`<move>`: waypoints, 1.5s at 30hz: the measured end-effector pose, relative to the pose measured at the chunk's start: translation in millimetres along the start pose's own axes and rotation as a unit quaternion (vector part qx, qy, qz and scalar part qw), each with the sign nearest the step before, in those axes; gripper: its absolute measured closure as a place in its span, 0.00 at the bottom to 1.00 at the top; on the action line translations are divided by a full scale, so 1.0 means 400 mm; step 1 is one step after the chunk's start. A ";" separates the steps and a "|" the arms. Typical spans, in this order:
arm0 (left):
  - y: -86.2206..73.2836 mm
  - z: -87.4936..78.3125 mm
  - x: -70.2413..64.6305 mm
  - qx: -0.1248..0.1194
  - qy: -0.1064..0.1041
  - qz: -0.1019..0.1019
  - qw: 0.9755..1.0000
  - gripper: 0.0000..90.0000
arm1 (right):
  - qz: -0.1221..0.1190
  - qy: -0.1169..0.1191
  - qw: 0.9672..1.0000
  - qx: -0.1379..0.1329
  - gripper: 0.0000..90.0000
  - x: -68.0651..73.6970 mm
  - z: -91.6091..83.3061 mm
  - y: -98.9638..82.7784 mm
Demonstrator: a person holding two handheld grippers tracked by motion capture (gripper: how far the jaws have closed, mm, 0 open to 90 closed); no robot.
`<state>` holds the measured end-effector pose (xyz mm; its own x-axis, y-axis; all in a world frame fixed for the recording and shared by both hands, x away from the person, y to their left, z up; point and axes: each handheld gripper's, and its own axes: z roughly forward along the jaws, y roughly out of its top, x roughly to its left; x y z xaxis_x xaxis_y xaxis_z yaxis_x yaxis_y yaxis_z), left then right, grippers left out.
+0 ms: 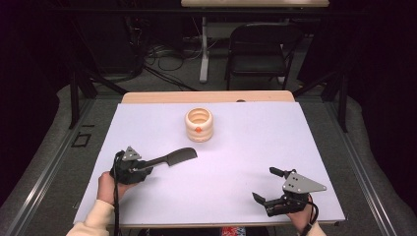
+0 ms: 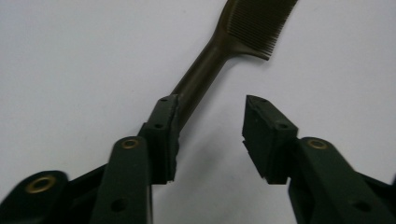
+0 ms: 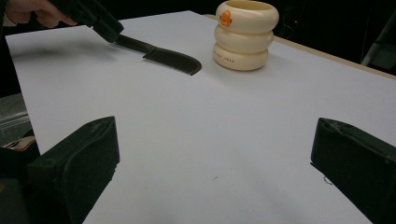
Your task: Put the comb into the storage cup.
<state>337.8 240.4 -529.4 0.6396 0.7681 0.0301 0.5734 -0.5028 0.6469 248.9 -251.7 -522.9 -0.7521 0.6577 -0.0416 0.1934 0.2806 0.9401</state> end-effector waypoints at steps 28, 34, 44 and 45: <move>0.081 -0.027 0.031 0.038 0.018 0.064 0.997 0.03 | 0.004 0.002 1.000 0.004 0.00 -0.001 0.003 -0.001; 0.103 -0.004 0.029 0.068 0.007 0.094 0.993 0.00 | 0.006 0.009 1.000 0.008 0.00 -0.004 0.008 -0.003; 0.146 0.045 0.008 0.134 0.001 0.169 0.976 0.04 | 0.008 0.012 1.000 0.009 0.00 -0.005 0.012 -0.004; 0.152 0.048 0.008 0.138 -0.001 0.176 0.975 0.06 | 0.008 0.012 1.000 0.011 0.00 -0.005 0.012 -0.004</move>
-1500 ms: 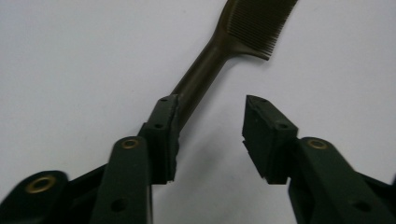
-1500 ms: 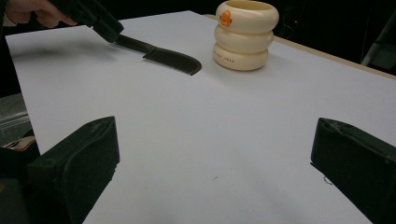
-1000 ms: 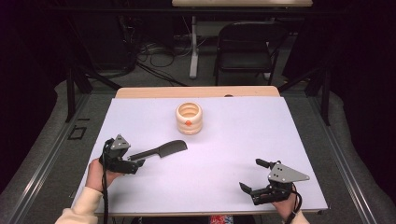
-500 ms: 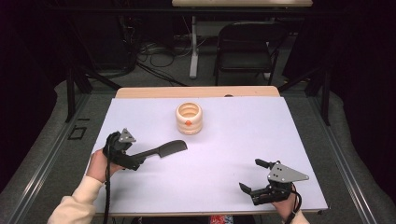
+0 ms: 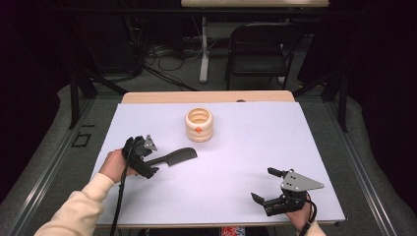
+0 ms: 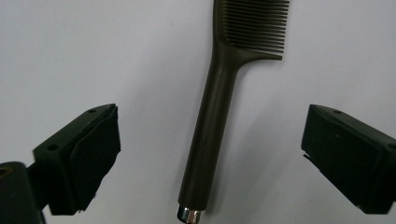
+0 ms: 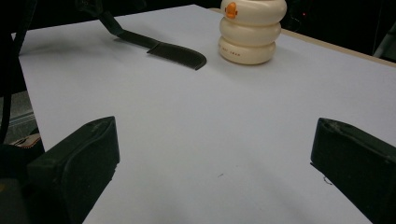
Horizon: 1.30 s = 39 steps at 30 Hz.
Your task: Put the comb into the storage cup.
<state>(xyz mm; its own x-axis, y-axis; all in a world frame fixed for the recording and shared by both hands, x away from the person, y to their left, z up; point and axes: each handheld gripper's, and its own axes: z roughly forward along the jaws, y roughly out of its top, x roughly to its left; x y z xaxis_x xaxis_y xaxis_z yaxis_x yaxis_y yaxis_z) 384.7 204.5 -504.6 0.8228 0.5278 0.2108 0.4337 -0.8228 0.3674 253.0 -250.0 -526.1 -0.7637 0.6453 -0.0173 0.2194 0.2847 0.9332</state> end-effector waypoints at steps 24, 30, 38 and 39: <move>0.091 0.069 0.012 0.105 -0.036 0.081 0.990 0.73 | -0.003 0.003 1.000 0.003 0.00 0.000 0.000 -0.001; 0.095 0.084 0.018 0.112 -0.044 0.089 0.989 0.76 | -0.002 0.003 1.000 0.003 0.00 -0.001 0.001 -0.002; 0.103 0.098 0.013 0.116 -0.046 0.103 0.987 0.79 | -0.003 0.002 1.000 0.004 0.00 -0.001 0.000 -0.002; 0.103 0.098 0.013 0.116 -0.046 0.103 0.987 0.80 | -0.003 0.003 1.000 0.004 0.00 -0.001 0.001 -0.003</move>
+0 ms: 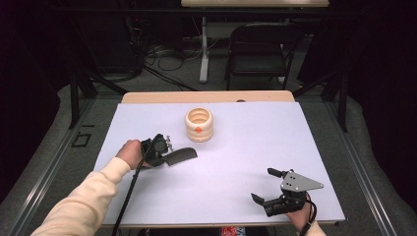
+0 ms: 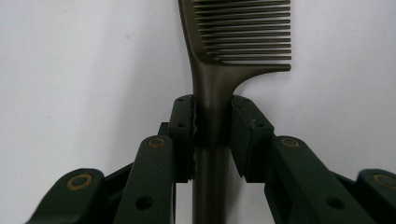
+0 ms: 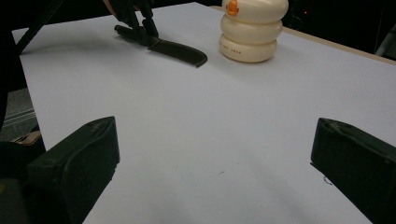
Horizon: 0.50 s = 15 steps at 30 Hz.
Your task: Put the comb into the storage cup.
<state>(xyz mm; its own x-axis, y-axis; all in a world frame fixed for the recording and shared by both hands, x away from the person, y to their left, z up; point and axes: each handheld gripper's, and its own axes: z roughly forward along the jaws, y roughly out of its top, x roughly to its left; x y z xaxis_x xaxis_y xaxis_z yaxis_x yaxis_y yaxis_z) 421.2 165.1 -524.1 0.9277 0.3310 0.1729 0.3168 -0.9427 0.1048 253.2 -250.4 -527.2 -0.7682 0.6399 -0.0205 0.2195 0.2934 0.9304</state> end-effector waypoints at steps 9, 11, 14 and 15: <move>-0.007 -0.004 -0.002 -0.014 0.001 -0.005 1.000 0.81 | 0.001 -0.001 1.000 0.001 0.00 -0.001 0.000 -0.001; -0.010 -0.011 -0.002 -0.017 -0.003 -0.007 1.000 0.81 | 0.002 -0.001 1.000 0.002 0.00 -0.001 0.001 -0.001; -0.018 -0.021 -0.001 -0.028 -0.001 -0.013 1.000 0.81 | 0.002 -0.001 1.000 0.002 0.00 -0.001 0.001 -0.001; -0.021 -0.025 -0.001 -0.029 -0.001 -0.016 0.999 0.81 | 0.002 -0.001 1.000 0.002 0.00 -0.001 0.001 -0.001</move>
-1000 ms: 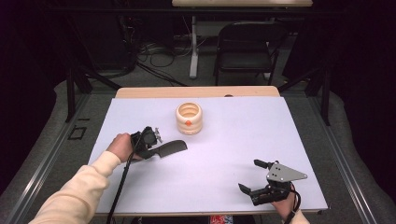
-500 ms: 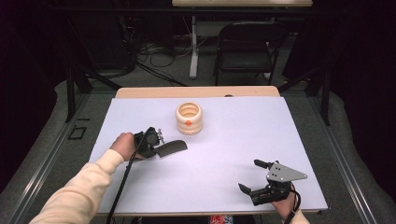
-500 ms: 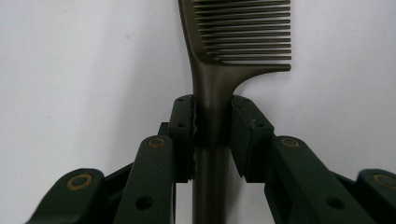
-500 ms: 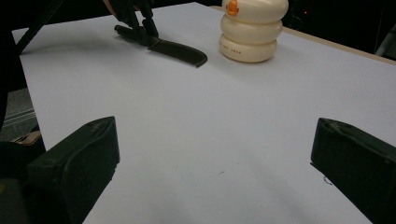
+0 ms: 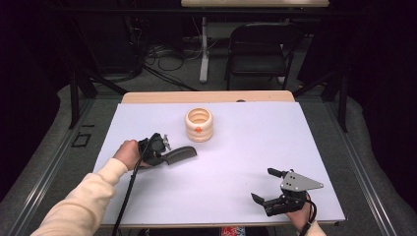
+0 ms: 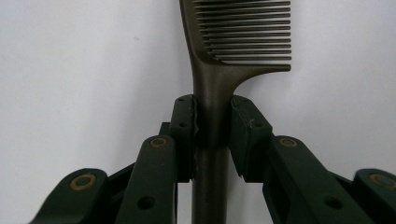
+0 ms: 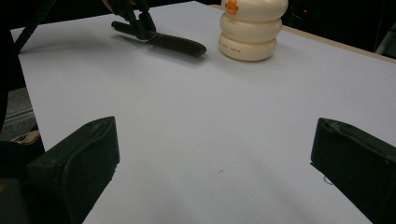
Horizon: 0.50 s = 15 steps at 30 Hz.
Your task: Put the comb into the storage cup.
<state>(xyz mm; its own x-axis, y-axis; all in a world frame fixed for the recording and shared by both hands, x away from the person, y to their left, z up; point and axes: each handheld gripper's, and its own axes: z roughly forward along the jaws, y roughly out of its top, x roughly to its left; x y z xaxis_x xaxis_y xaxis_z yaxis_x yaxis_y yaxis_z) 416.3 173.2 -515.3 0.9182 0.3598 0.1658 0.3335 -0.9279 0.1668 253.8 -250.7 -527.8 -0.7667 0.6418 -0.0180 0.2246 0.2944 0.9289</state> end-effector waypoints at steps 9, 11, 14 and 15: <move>-0.021 -0.028 -0.009 -0.032 0.002 -0.021 0.999 0.81 | 0.000 -0.001 1.000 0.003 0.00 0.000 0.001 0.000; -0.024 -0.033 -0.012 -0.039 0.000 -0.024 0.999 0.81 | 0.000 -0.001 1.000 0.003 0.00 0.000 0.001 -0.001; -0.026 -0.040 -0.015 -0.045 0.000 -0.026 0.999 0.81 | 0.001 -0.001 1.000 0.003 0.00 0.000 0.002 -0.001; -0.026 -0.041 -0.018 -0.048 0.002 -0.027 0.998 0.81 | 0.001 -0.001 1.000 0.003 0.00 0.000 0.002 -0.001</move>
<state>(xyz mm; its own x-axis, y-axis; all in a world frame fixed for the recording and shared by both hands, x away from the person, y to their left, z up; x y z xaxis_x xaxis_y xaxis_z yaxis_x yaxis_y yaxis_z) 402.7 182.0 -502.2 0.8983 0.4100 0.1578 0.3607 -0.8934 0.2679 254.3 -250.2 -528.3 -0.7653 0.6434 -0.0171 0.2297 0.2979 0.9265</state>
